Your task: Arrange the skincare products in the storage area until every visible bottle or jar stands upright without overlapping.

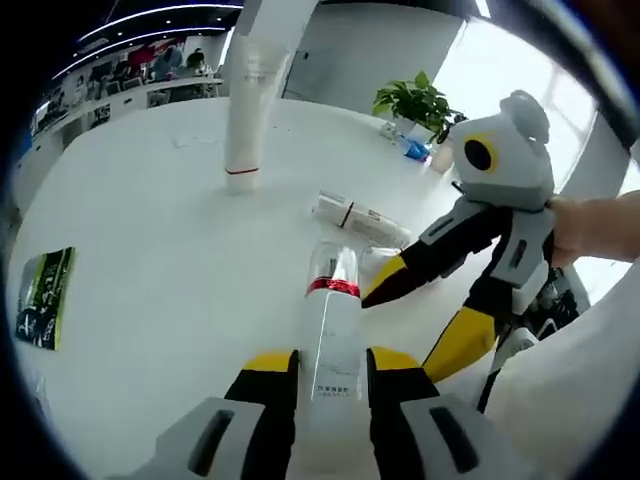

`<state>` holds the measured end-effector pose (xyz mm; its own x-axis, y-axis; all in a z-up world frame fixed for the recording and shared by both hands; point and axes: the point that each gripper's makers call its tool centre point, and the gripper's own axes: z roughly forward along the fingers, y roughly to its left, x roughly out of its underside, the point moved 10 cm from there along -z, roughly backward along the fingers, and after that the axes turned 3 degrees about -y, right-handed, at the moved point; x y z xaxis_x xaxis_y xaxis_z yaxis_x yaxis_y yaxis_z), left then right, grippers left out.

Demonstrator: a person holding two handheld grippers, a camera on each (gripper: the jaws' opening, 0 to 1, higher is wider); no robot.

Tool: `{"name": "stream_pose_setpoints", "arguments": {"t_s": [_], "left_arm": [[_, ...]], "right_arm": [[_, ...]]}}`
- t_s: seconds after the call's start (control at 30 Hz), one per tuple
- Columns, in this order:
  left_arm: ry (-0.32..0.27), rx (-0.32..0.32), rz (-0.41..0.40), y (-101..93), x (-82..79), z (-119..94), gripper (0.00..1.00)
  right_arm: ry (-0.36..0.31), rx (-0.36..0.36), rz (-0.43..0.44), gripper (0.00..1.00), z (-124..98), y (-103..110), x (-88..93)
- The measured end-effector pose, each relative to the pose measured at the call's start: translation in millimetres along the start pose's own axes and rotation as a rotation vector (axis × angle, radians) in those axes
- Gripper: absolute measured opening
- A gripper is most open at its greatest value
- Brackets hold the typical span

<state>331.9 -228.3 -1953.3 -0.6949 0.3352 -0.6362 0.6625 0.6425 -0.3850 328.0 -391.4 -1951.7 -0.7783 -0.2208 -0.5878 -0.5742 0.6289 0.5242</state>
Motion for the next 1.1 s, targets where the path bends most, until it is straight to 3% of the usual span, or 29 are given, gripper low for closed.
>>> {"name": "stream_pose_setpoints", "arguments": {"t_s": [0.13,0.57,0.63,0.7,0.77,0.87,0.97,1.1], "left_arm": [[0.021,-0.005,0.007,-0.2,7.6,-4,0.28],[-0.001,0.058,-0.138,-4.7,30.2,-17,0.23],[-0.002,0.065,-0.148,-5.7,32.1,-18,0.22],[-0.006,0.119,-0.187,-15.2,43.9,-19,0.22],[-0.007,0.131,-0.198,-20.2,48.9,-19,0.22],[-0.009,0.162,-0.22,-26.4,53.7,-18,0.24],[0.003,0.202,-0.218,-35.5,57.0,-15,0.24],[0.019,0.253,-0.182,-51.4,56.7,-9,0.26]], "right_arm": [[-0.003,-0.004,-0.003,0.5,3,3,1.2],[0.045,-0.013,-0.083,0.6,7,12,2.4],[0.076,-0.058,-0.133,0.6,6,16,5.3],[0.093,-0.09,-0.151,0.62,5,18,7.9],[0.087,-0.149,-0.112,0.65,3,22,9.9],[0.025,-0.199,-0.004,0.68,-3,22,8.9],[-0.021,-0.182,0.058,0.66,-8,17,7.5],[-0.011,-0.145,0.046,0.63,-7,19,9.4]]}}
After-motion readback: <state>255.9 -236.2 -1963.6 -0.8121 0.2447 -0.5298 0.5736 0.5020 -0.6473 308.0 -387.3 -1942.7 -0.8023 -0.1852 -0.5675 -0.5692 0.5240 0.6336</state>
